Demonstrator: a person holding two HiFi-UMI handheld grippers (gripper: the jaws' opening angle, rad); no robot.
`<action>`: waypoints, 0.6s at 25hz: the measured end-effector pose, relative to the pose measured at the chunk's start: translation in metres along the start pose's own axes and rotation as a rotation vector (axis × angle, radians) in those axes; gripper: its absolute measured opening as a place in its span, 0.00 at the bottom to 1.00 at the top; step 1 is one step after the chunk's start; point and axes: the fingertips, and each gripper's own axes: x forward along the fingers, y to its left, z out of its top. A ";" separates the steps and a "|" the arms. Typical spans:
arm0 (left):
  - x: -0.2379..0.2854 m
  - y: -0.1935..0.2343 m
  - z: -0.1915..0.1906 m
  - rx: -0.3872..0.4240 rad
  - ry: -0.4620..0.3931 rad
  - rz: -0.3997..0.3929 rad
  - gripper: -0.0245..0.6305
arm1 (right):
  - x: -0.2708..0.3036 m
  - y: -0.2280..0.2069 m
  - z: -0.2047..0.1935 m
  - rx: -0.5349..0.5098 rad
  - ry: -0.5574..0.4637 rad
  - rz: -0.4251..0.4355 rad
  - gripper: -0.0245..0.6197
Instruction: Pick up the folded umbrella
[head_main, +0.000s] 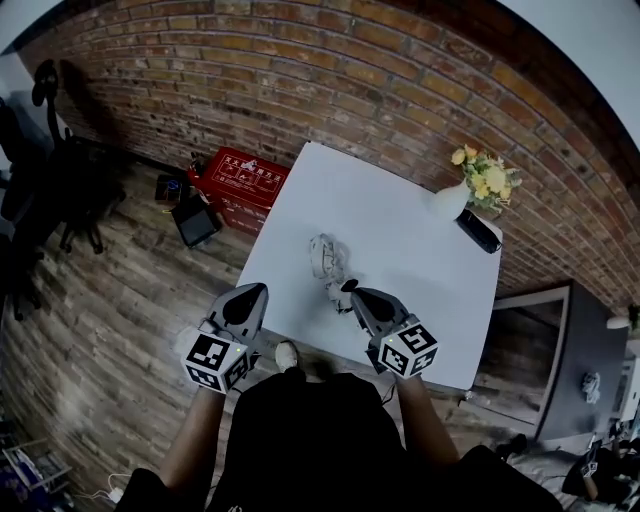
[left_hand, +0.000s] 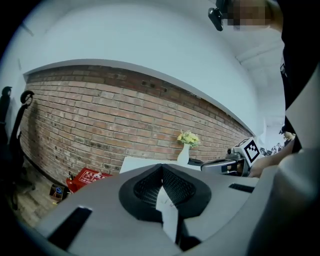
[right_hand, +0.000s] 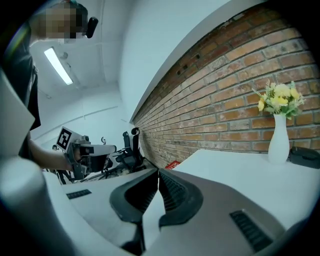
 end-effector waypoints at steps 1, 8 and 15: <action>0.001 0.003 0.000 0.002 0.002 -0.016 0.06 | 0.002 0.002 0.001 0.002 -0.002 -0.007 0.07; 0.002 0.015 -0.002 -0.012 0.003 -0.051 0.06 | 0.015 0.009 -0.001 0.013 0.001 -0.031 0.07; 0.007 0.022 -0.012 -0.031 0.015 -0.017 0.06 | 0.030 0.000 -0.012 -0.037 0.077 -0.037 0.07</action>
